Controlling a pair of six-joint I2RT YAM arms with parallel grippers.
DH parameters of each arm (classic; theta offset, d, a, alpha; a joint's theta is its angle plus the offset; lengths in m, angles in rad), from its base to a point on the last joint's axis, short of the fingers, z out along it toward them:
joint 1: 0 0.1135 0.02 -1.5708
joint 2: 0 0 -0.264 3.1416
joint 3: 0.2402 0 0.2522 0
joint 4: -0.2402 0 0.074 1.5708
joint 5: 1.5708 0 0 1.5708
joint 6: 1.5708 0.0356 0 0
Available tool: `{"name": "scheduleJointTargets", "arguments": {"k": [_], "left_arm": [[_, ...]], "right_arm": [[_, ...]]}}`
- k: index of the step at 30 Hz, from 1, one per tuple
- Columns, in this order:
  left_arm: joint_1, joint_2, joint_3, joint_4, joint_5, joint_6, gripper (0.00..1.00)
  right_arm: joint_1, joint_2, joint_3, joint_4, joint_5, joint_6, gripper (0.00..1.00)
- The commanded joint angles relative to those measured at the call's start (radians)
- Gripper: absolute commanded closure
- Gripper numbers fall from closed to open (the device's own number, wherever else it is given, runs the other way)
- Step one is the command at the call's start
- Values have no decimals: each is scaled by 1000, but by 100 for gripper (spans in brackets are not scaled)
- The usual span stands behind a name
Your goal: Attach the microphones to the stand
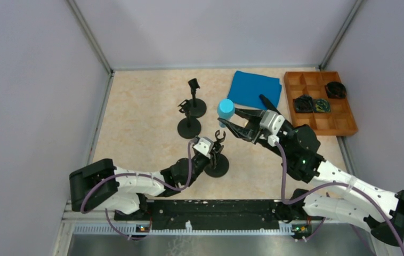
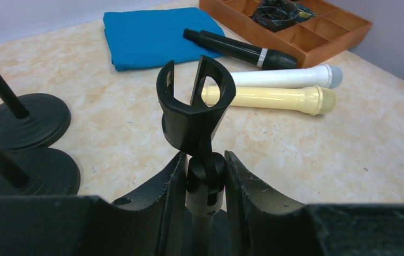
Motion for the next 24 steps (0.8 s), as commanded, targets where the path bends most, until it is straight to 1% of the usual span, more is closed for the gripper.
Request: {"name": "scheduleJointTargets", "arguments": {"k": [1,2,4,6,8,10,12,15,18,24], "left_arm": [[-4,21,35,158,-112,-43,54],[-4,22,29,159,-101,-56,45],[-3,22,17,164,-36,-36,36],[-3,19,5,171,37,2,24],[-2,4,-12,168,68,11,15],[7,-17,-39,164,107,17,8],[33,-39,-63,153,175,21,6],[94,-99,-102,122,337,-8,6],[188,-146,-154,141,575,-48,6],[340,-145,-200,222,855,-101,8]], "right_arm": [[4,-50,-8,5,51,-28,100],[4,-54,-8,-4,54,-32,100],[5,-61,-5,-26,58,-40,100],[4,-62,-4,-49,61,-43,100],[5,-63,-5,-60,60,-42,100],[4,-64,-5,-64,57,-42,100],[5,-67,-4,-66,57,-39,100],[4,-71,-4,-70,56,-35,100],[5,-75,-4,-82,49,-33,100],[5,-73,1,-106,24,-29,100]]}}
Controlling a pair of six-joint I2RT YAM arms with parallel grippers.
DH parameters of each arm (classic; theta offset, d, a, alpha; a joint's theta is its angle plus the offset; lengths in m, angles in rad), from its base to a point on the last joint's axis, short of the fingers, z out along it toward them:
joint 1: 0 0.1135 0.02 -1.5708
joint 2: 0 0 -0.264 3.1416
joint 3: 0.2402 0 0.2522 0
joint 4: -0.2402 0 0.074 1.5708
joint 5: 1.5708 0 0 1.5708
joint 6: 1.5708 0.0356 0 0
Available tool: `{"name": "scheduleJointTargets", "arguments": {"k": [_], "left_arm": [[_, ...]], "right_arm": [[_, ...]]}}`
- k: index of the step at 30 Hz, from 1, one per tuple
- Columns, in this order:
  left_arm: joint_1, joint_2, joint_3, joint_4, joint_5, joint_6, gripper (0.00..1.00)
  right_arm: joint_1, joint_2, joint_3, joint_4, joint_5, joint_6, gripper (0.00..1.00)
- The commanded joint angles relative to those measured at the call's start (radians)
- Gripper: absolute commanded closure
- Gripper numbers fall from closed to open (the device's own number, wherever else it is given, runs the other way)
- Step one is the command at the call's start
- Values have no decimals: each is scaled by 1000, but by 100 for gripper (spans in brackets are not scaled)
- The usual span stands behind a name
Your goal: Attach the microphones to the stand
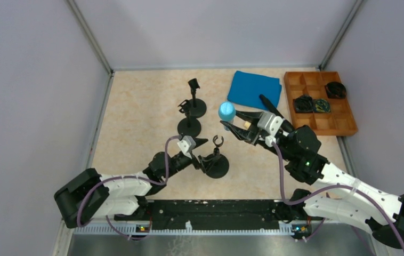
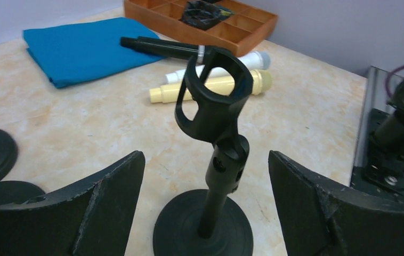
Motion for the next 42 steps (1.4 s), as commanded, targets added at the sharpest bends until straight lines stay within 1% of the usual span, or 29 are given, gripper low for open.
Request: {"name": "scheduleJointTargets", "arguments": {"k": [1,4,9,14,19,25,27,31,36,38,42], "left_arm": [[84,11,-22,124,334,-58,9],[99,70,5,151,446,-59,11],[103,181,43,237,553,-72,19],[109,258,84,272,574,-101,23],[126,312,94,365,595,-121,24],[160,385,126,440,653,-138,26],[165,408,137,480,689,-156,31],[165,446,156,544,765,-184,37],[166,471,163,563,769,-212,45],[168,475,163,575,763,-216,51],[171,479,168,586,741,-233,66]], "right_arm": [[5,-21,13,13,-23,5,100],[5,-26,12,13,-26,6,100],[4,-23,20,3,-35,3,100],[5,-25,22,-4,-41,0,100],[4,-31,21,-16,-41,-3,100],[5,-36,22,-31,-44,-9,100],[4,-38,22,-34,-41,-10,100],[5,-41,25,-40,-40,-13,100],[5,-45,25,-45,-40,-12,100],[5,-46,25,-49,-40,-13,100],[5,-53,25,-53,-38,-14,100]]}}
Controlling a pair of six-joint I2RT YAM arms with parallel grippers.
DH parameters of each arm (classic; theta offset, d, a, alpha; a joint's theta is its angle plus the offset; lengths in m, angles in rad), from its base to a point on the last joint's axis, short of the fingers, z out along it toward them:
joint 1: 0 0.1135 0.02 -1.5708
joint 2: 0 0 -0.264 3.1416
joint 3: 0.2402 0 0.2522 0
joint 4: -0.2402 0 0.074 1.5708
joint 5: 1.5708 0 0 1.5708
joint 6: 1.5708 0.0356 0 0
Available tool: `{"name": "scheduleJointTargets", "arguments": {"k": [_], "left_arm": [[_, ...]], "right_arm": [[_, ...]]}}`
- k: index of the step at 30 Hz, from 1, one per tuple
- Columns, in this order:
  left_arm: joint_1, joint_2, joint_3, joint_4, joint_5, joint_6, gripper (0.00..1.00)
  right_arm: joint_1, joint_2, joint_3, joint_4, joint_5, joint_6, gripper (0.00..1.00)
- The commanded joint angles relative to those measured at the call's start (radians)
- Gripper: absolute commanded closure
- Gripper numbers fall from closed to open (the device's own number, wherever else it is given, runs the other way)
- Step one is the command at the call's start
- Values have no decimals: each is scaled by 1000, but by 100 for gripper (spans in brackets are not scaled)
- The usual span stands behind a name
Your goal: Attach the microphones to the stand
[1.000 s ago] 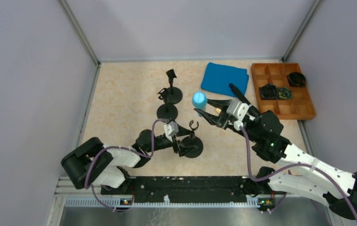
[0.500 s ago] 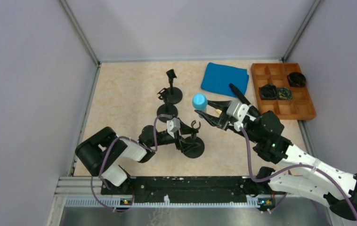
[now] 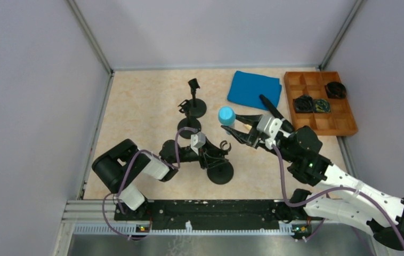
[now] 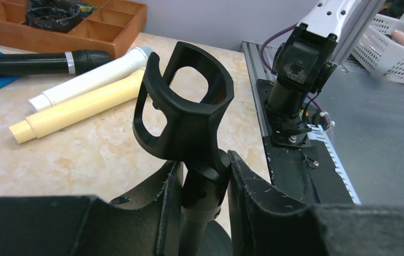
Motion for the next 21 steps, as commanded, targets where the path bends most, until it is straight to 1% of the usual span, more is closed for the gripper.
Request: {"name": "scheduleJointTargets", "arguments": {"k": [1,3,5,8,10,13,14,16,21], "left_arm": [[1,8,22,177,12,-36,70],[1,-2,19,180,-9,-45,77],[1,-28,10,159,-57,-43,87],[-17,-110,-15,55,-193,10,100],[-63,-187,-27,-66,-326,115,100],[-194,-304,-11,-273,-625,304,100],[-232,-333,-3,-323,-721,336,100],[-265,-365,-5,-344,-857,361,100],[-302,-364,-39,-284,-1114,349,100]], "right_arm": [[5,-28,25,27,-2,-9,100],[5,-34,24,24,-1,-9,100],[5,-41,18,25,2,-6,100],[4,-52,2,35,11,-2,100],[5,-56,-6,41,18,-2,100],[4,-56,-13,50,24,-2,100],[5,-54,-14,53,24,-2,100],[5,-51,-16,59,22,-4,100],[4,-48,-23,79,16,2,100]]}}
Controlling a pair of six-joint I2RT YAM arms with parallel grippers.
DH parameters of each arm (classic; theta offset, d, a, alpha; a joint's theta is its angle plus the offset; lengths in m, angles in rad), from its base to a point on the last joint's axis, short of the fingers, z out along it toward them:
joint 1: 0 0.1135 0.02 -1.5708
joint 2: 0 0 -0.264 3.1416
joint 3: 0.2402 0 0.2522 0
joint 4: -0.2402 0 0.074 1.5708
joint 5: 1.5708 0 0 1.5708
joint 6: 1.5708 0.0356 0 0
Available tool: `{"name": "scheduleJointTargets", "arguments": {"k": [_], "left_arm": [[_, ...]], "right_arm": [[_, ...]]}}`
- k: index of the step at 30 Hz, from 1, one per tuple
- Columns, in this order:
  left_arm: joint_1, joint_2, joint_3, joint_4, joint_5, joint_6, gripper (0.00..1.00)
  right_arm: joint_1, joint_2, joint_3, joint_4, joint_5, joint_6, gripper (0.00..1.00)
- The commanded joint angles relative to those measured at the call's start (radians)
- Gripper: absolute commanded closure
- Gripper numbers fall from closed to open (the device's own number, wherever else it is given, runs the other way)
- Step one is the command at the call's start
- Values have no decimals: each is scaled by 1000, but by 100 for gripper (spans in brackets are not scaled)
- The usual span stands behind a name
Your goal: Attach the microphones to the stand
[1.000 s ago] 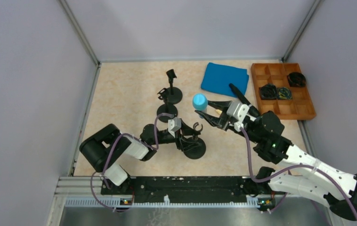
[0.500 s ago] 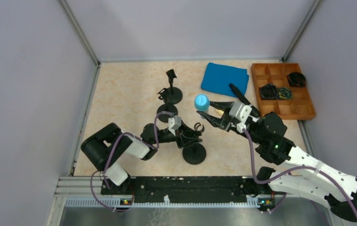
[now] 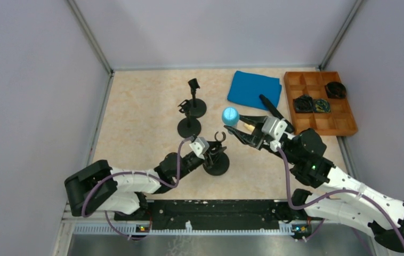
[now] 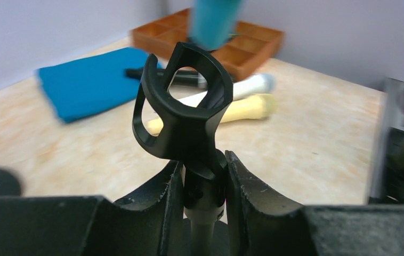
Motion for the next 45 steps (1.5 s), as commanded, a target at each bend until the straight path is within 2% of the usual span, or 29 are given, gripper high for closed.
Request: {"name": "scheduleJointTargets", "arguments": {"k": [1,7,12,16,19,23,27,30,39,42,45], "left_arm": [[-21,-2,-9,77,-370,49,100],[-59,101,-12,138,-540,-20,100],[-63,155,-34,218,-532,-28,82],[-63,145,-68,252,-505,-55,54],[-63,113,-89,216,-463,-94,28],[-62,84,-125,209,-369,-112,12],[-59,68,-169,249,-305,-110,10],[-47,82,-219,361,-223,-68,9],[174,151,-261,566,153,-176,12],[210,149,-246,583,262,-174,13],[215,135,-231,559,297,-165,14]], "right_arm": [[5,-5,-4,76,4,6,100],[5,-3,-5,76,7,8,100],[5,-1,-5,71,6,9,100],[5,0,-2,71,6,9,100],[5,2,-1,78,4,11,100],[5,8,2,84,-1,12,100],[6,7,0,87,-6,16,100],[5,8,-1,88,-8,20,100],[6,-7,0,80,-11,29,100],[5,-16,0,67,-10,29,100],[5,-19,0,60,-7,28,100]]}}
